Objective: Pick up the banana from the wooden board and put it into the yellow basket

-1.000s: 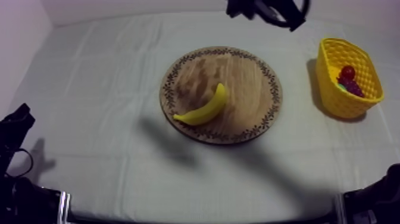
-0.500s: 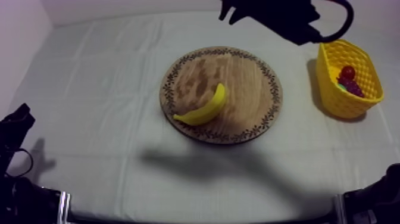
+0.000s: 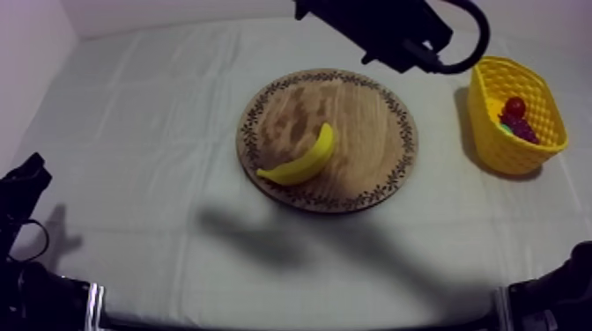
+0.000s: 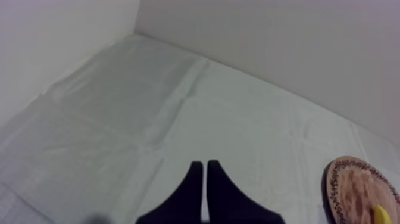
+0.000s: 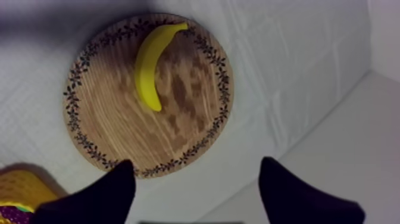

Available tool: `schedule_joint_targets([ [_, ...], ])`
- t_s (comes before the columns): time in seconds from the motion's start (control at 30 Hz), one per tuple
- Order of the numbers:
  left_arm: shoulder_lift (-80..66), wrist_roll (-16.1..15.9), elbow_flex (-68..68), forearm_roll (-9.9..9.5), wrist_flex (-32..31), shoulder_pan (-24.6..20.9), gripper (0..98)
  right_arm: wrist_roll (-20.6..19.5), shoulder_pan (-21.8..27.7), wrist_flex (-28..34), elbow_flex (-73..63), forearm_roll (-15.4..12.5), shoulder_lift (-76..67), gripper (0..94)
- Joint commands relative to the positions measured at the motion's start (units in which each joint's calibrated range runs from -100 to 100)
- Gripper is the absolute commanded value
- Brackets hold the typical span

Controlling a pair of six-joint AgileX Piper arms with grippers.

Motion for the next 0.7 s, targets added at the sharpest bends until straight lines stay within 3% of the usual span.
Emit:
schedule_joint_targets([
  [0.0, 0.0, 0.0, 0.0, -0.02, 0.0, 0.0, 0.1, -0.5, -0.2, 0.1, 0.0, 0.1, 0.2, 68.9],
  [0.27, 0.0, 0.0, 0.0, -0.02, 0.0, 0.0, 0.1, -1.4, -1.0, -1.2, 3.2, 0.3, 1.7, 73.1],
  [0.67, 0.0, 0.0, 0.0, -0.02, 0.0, 0.0, 0.1, -3.5, -1.7, -8.1, 8.3, 0.2, 10.4, 72.3],
])
